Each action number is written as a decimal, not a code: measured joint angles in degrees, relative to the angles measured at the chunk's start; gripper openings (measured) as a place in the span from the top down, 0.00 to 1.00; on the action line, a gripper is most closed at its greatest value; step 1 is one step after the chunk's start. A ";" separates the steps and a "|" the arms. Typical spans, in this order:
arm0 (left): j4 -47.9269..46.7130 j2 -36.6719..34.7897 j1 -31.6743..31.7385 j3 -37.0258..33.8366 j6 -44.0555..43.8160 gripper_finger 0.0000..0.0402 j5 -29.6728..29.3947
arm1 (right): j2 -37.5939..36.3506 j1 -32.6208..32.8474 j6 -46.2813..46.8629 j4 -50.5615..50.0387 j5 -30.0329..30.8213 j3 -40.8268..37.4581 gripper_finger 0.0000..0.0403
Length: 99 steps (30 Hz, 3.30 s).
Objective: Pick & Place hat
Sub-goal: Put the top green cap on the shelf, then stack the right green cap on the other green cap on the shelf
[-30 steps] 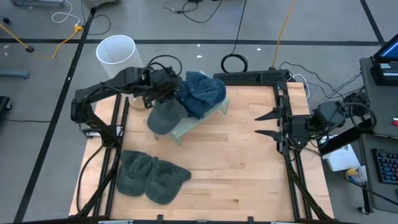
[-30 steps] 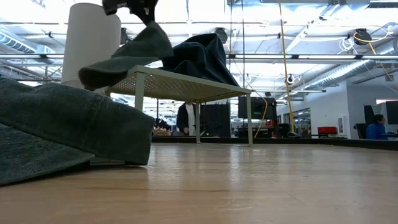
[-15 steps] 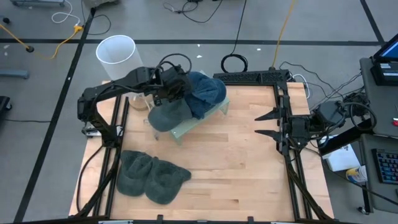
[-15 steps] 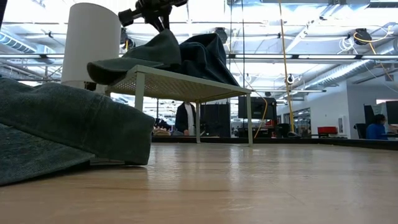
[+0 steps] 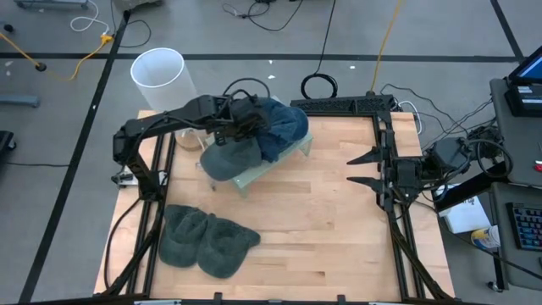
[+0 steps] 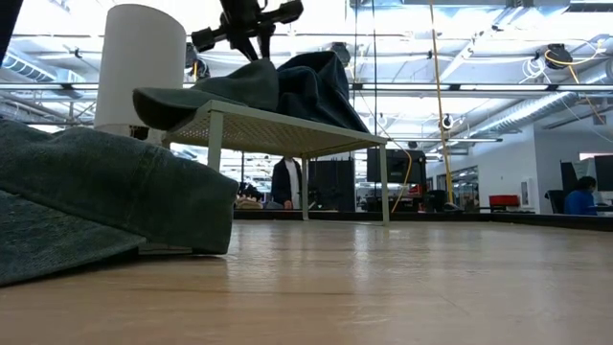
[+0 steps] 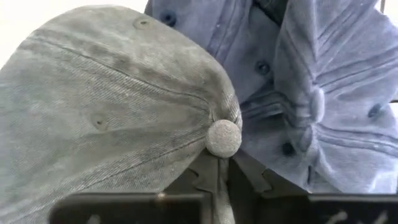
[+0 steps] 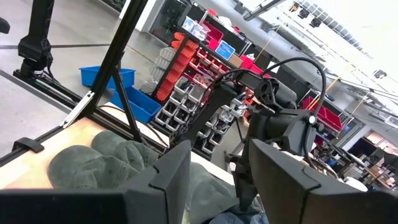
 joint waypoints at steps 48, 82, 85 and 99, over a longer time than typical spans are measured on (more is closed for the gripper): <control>-2.86 -12.19 -10.01 0.01 41.91 0.40 32.36 | 0.10 0.00 0.05 -0.02 0.00 0.00 0.61; -14.43 -6.65 -57.38 0.02 36.91 0.40 -5.62 | 7.85 -0.02 11.39 2.12 5.02 0.00 0.61; -15.29 -3.10 -60.19 0.02 33.00 0.40 -6.80 | 7.80 -0.02 13.80 3.06 4.97 0.00 0.61; -15.68 14.44 -70.90 0.02 26.02 0.40 -3.41 | 9.26 -0.02 20.24 4.00 10.98 0.00 0.61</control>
